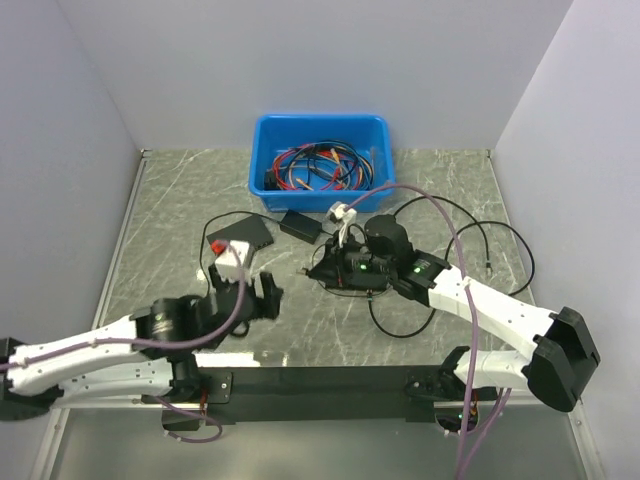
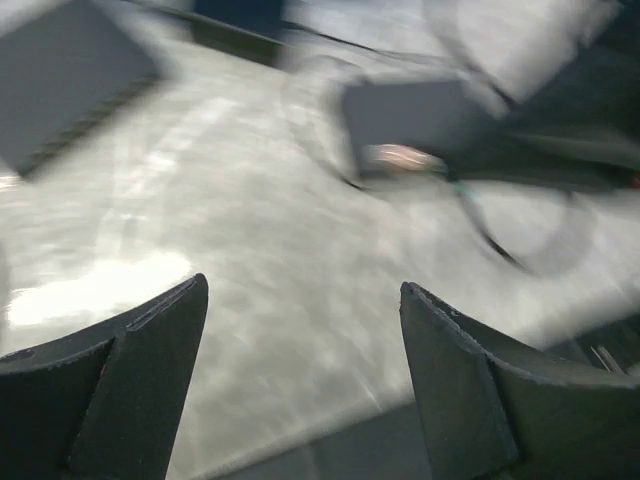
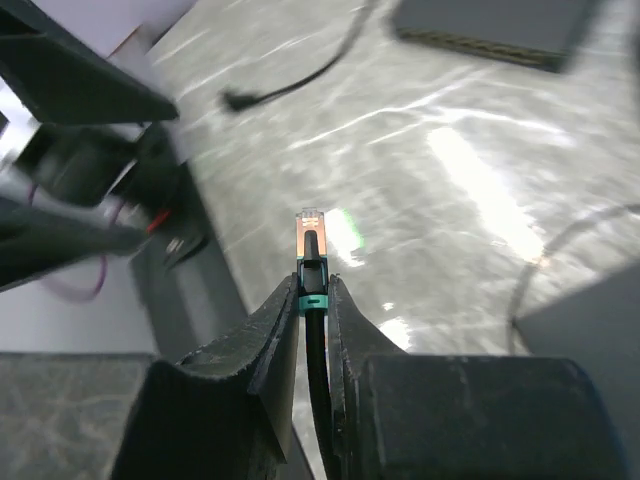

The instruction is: Insert the plug into the switch port

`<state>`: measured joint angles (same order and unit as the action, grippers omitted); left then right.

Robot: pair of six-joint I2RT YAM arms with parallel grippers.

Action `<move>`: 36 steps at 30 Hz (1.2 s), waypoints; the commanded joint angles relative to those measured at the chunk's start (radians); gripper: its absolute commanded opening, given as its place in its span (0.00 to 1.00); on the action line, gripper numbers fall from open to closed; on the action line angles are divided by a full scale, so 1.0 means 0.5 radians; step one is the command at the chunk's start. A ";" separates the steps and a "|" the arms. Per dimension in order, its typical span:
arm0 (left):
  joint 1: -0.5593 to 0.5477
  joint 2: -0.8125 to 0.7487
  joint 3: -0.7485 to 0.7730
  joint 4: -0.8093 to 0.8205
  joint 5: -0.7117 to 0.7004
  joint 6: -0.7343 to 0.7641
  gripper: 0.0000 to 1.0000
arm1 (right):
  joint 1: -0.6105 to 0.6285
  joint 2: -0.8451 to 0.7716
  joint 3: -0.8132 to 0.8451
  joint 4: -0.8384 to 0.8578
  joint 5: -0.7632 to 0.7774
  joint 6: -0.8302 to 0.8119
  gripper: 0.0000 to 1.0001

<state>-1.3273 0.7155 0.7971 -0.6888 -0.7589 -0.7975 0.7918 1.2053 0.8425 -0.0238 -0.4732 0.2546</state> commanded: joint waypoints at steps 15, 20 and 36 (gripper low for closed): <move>1.906 1.258 0.323 0.994 0.714 0.340 0.73 | -0.037 -0.214 -0.215 0.106 0.364 0.239 0.00; 2.087 1.572 0.522 1.098 0.754 0.414 0.71 | -0.037 -0.281 -0.277 0.100 0.351 0.242 0.00; 2.274 2.189 0.701 1.166 1.036 0.442 0.66 | -0.037 -0.355 -0.347 0.072 0.406 0.230 0.00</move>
<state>-0.2008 1.8095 1.1328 -0.1577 -0.2970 -0.5659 0.7795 1.0630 0.6827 -0.0010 -0.2993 0.3698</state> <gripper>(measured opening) 0.667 0.207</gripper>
